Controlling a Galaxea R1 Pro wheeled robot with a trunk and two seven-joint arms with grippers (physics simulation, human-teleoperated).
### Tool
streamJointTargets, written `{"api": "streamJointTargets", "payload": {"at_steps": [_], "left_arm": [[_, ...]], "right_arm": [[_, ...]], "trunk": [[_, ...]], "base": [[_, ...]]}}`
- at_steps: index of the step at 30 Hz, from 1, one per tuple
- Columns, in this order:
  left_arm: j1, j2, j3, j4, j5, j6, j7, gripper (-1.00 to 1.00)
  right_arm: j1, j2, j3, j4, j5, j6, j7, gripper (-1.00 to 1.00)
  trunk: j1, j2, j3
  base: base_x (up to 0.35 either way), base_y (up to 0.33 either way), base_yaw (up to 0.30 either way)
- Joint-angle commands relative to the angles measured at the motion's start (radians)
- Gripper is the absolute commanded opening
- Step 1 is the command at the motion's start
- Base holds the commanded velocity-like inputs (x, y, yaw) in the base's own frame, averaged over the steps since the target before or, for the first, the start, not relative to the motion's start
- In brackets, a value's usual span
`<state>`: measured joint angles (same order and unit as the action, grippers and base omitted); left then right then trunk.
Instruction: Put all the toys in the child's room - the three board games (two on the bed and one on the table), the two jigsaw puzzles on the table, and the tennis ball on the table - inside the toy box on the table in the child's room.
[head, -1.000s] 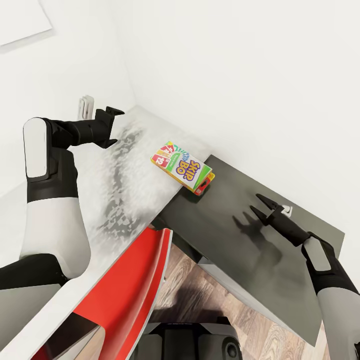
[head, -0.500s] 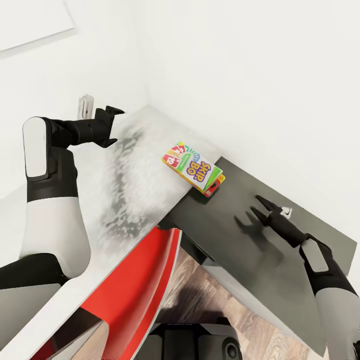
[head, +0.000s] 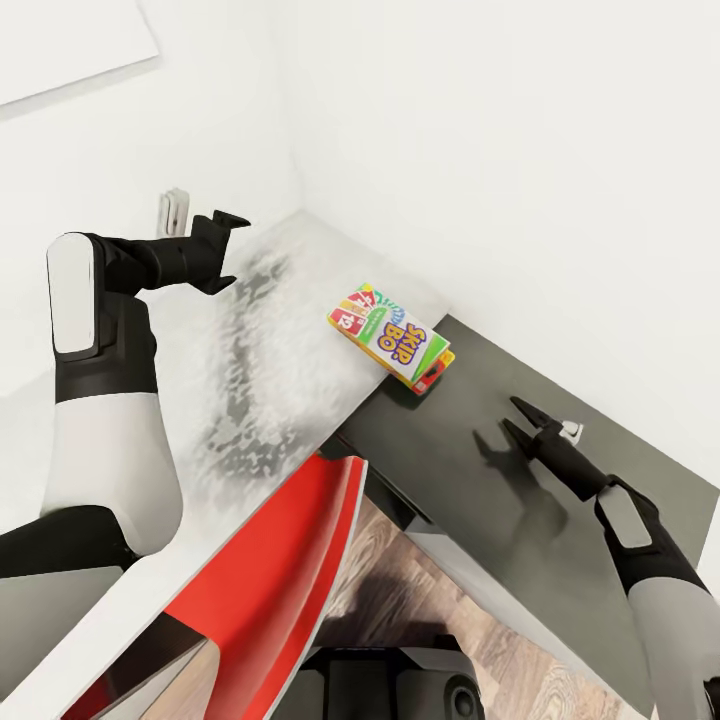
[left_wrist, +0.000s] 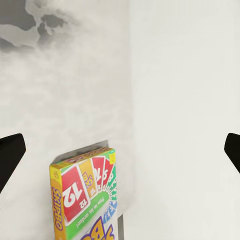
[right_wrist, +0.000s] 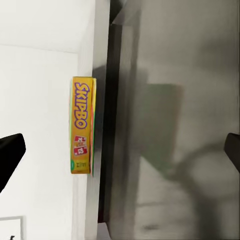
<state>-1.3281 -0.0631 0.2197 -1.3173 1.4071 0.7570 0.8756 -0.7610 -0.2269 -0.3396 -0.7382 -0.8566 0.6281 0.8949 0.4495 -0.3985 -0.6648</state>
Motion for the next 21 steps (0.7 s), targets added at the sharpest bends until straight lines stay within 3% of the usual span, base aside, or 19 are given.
{"api": "streamJointTargets", "payload": {"at_steps": [1, 21], "left_arm": [[-0.001, -0.001, 0.003, -0.001, 0.009, 0.003, 0.010, 1.00], [-0.002, 0.003, 0.002, 0.000, 0.010, 0.004, 0.009, 1.00]], "right_arm": [[-0.001, 0.000, -0.001, 0.000, -0.004, 0.006, 0.001, 1.00], [0.000, 0.000, -0.001, 0.012, -0.003, -0.009, 0.001, 1.00]], "trunk": [[0.001, -0.002, -0.001], [0.001, -0.002, -0.001]], "base": [[0.000, 0.000, 0.014], [0.000, 0.000, 0.032]]}}
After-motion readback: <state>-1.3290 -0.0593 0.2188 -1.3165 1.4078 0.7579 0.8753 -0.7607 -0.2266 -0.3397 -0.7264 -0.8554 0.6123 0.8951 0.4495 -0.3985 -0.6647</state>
